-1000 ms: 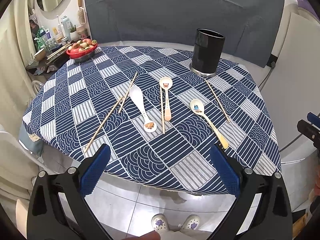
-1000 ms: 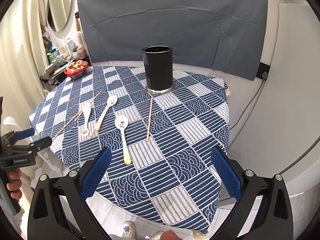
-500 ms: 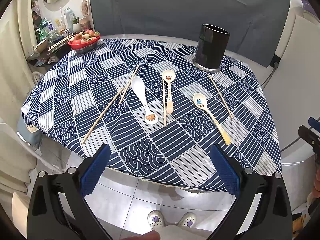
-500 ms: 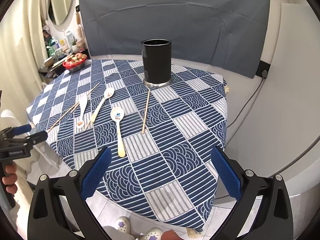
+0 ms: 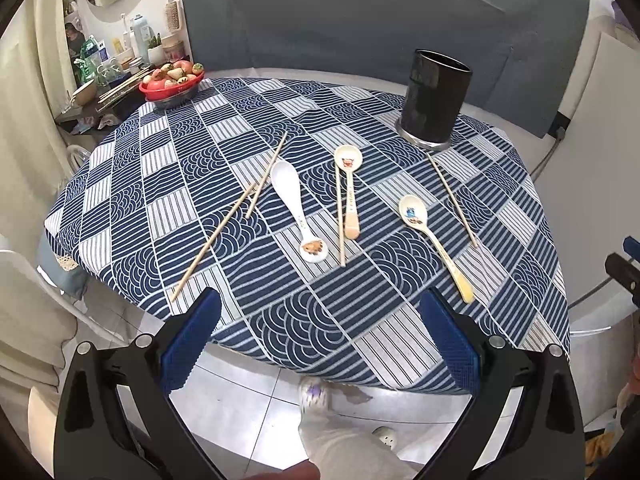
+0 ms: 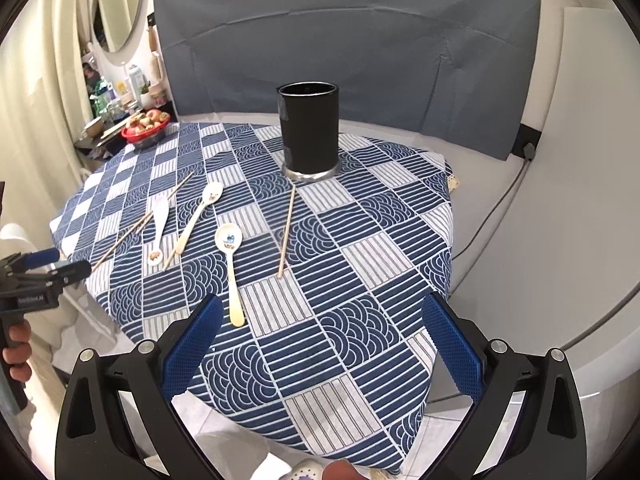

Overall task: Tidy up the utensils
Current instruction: 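Lower the right tool onto a wooden chopstick and close while the left tool grasps another chopstick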

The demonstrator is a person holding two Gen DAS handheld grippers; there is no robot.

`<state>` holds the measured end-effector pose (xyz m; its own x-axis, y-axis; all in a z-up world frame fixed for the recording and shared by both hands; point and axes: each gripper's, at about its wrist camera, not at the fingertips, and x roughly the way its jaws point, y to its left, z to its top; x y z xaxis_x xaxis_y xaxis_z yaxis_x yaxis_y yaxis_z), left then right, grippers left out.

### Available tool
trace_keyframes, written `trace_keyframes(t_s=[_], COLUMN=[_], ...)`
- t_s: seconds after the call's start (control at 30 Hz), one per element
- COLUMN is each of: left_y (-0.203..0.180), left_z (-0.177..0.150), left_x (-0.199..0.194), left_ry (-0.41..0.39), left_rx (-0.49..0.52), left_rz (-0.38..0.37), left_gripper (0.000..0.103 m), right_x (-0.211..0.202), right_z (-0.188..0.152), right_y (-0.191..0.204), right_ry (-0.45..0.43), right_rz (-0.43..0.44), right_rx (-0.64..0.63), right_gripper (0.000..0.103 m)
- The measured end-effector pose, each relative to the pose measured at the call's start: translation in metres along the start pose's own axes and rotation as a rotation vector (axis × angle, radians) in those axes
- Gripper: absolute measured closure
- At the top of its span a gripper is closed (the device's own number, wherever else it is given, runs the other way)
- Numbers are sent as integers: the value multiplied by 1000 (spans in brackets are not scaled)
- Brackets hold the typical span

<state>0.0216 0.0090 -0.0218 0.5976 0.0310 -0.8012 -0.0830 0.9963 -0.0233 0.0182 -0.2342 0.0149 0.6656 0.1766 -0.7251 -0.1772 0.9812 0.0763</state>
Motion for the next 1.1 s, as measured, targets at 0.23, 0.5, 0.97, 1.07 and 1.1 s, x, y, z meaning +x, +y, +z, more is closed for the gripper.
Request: trace_keyframes(t_s=[0.23,0.5,0.97,1.07,1.1], left_y=[18,40,81,92,95], left_z=[21,52,87,93,94], left_x=[21,56,124,137,141], left_ry=[14,57,166,191,197], left_rx=[6,26,76,70,69], left_rz=[3,6,36,37,42], left_gripper=[6,6,6,6,6], right_x=[20,54,133,148,153], right_z=[14,46,89,95,97], right_y=[5,16,39,42,42], right_ry=[15,33,123,143,151], right_rz=[-11,-27,-42,-46,-46], right_rx=[0,14,-31,-38,-40], right_gripper=[8,8,8,8,8])
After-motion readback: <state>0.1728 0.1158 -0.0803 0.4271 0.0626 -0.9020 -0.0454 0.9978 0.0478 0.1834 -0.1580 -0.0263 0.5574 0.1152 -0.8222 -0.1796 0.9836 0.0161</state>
